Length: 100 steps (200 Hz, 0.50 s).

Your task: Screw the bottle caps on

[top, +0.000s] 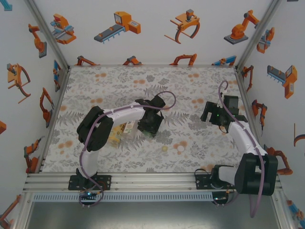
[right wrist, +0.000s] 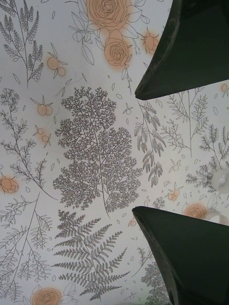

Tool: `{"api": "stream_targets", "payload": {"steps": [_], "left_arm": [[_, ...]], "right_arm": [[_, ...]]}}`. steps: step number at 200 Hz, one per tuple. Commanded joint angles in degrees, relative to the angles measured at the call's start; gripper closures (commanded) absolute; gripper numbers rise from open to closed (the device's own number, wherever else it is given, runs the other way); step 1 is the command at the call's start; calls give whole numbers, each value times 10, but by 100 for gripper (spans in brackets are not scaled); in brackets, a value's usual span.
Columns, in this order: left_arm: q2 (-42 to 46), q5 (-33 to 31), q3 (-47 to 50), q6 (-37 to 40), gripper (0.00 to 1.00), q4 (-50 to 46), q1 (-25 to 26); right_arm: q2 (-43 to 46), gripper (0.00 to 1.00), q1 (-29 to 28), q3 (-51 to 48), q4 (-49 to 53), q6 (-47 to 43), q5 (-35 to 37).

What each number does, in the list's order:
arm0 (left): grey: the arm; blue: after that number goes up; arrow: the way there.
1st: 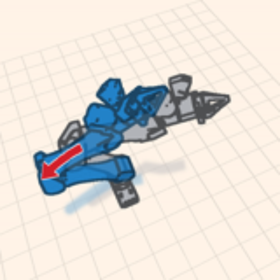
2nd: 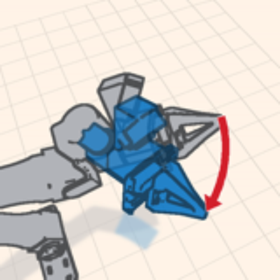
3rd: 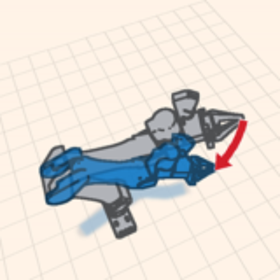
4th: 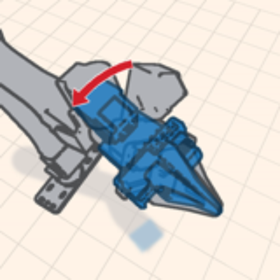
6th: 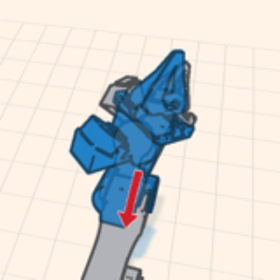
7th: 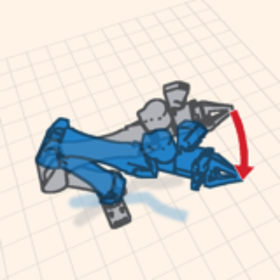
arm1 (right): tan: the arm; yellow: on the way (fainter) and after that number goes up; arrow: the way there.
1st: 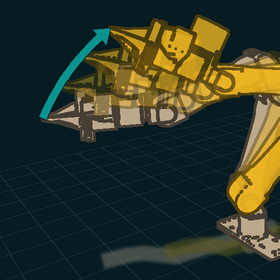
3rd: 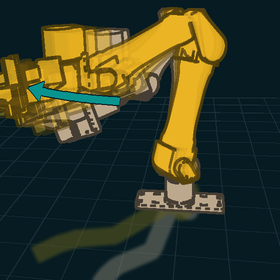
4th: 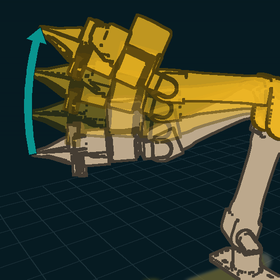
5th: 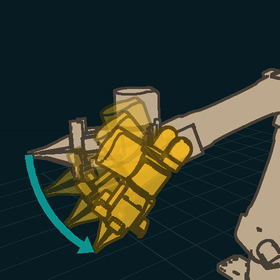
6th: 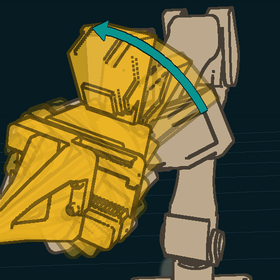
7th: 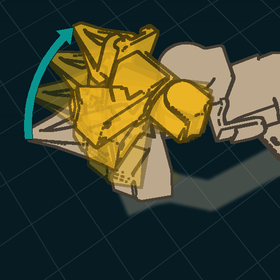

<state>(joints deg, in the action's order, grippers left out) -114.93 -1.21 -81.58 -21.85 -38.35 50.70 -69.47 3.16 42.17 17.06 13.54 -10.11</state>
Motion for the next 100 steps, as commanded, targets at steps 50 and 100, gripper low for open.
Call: {"api": "stream_targets", "payload": {"steps": [50, 100], "left_arm": [[47, 28, 22, 19, 61, 42, 5], [153, 47, 49, 55, 73, 97, 5]], "right_arm": [[11, 19, -4, 0, 16, 3, -9], [20, 25, -17, 4, 57, 60, -21]]}}
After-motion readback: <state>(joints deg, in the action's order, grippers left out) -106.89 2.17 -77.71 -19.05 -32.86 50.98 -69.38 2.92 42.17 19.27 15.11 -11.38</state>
